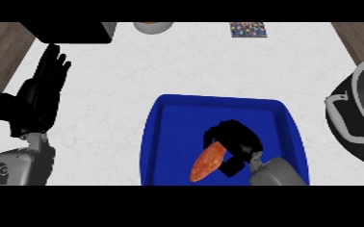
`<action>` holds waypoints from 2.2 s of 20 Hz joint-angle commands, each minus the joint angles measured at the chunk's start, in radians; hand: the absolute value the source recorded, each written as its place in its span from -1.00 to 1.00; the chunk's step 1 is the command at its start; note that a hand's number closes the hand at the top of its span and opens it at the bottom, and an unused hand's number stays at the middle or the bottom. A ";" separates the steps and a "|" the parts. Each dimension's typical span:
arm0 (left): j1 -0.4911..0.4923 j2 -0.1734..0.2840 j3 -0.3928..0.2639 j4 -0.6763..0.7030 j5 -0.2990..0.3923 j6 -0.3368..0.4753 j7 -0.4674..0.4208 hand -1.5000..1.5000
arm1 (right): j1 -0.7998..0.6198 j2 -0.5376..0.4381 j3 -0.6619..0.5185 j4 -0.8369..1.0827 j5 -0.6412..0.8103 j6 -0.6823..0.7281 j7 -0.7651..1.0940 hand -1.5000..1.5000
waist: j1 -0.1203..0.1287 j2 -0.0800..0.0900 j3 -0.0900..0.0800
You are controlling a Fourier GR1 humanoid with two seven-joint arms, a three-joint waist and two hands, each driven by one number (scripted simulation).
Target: Pick the sweet potato from the tray and place it in the pot
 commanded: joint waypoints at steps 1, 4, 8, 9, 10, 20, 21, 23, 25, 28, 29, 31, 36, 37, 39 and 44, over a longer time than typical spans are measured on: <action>0.023 0.029 0.044 -0.019 0.020 -0.039 -0.002 0.00 | 0.020 -0.021 -0.013 0.075 0.040 -0.044 -0.117 1.00 | 0.001 0.002 0.001; -0.060 0.005 0.043 0.095 0.000 -0.029 -0.044 0.00 | 0.045 -0.001 0.000 0.051 0.072 -0.035 -0.119 1.00 | -0.004 0.002 0.001; -0.002 0.013 0.038 0.012 0.004 -0.016 -0.022 0.00 | -0.114 0.033 -0.436 0.176 -0.027 -0.161 0.322 1.00 | -0.018 0.020 0.001; 0.002 0.009 0.039 0.021 0.002 -0.015 -0.033 0.00 | -0.123 0.008 -0.492 0.182 -0.032 -0.190 0.364 1.00 | -0.040 0.029 -0.001; 0.007 0.007 0.044 0.022 0.004 -0.009 -0.029 0.00 | -0.127 -0.002 -0.541 0.187 -0.036 -0.226 0.412 1.00 | -0.053 0.032 -0.001; -0.028 -0.021 -0.024 0.017 0.007 -0.047 -0.036 0.00 | -0.491 -0.115 -0.813 0.352 0.157 -0.566 1.019 1.00 | 0.083 0.044 -0.003; -0.040 -0.013 -0.027 0.013 -0.008 -0.042 -0.034 0.00 | -0.515 -0.132 -0.810 0.352 0.208 -0.632 1.048 1.00 | 0.092 0.046 -0.003; -0.051 -0.027 -0.039 0.010 -0.007 -0.037 -0.024 0.00 | -0.569 -0.174 -0.792 0.380 0.326 -0.689 1.146 1.00 | 0.108 0.045 -0.005; -0.050 -0.022 -0.040 0.011 -0.003 -0.045 -0.016 0.00 | -0.606 -0.201 -0.791 0.396 0.427 -0.761 1.216 1.00 | 0.111 0.040 -0.005; -0.050 -0.021 -0.038 0.021 -0.006 -0.046 -0.027 0.00 | -0.652 -0.274 -0.793 0.449 0.583 -0.764 1.286 1.00 | 0.112 0.042 -0.006; -0.066 -0.014 -0.037 0.002 -0.002 -0.050 -0.015 0.00 | -0.648 -0.276 -0.792 0.468 0.636 -0.780 1.309 1.00 | 0.111 0.039 -0.004; -0.056 -0.032 -0.058 0.025 -0.013 -0.045 -0.012 0.00 | -0.692 -0.272 -0.798 0.472 0.713 -0.797 1.352 1.00 | 0.100 0.036 -0.003; -0.079 -0.029 -0.027 0.035 -0.007 -0.025 -0.012 0.00 | -0.746 -0.272 -0.834 0.526 0.899 -0.749 1.456 1.00 | 0.085 0.031 -0.002; -0.093 -0.032 -0.031 0.041 -0.017 -0.016 -0.010 0.00 | -0.755 -0.262 -0.856 0.535 0.916 -0.785 1.457 1.00 | 0.089 0.037 0.000; -0.052 -0.014 -0.016 0.022 0.006 -0.043 -0.014 0.00 | -0.769 -0.259 -0.899 0.512 0.953 -0.763 1.458 1.00 | 0.074 0.020 -0.001; -0.056 -0.025 -0.014 0.047 -0.021 -0.011 -0.018 0.00 | -0.737 -0.191 -0.984 0.480 1.049 -0.813 1.459 1.00 | 0.039 0.016 0.001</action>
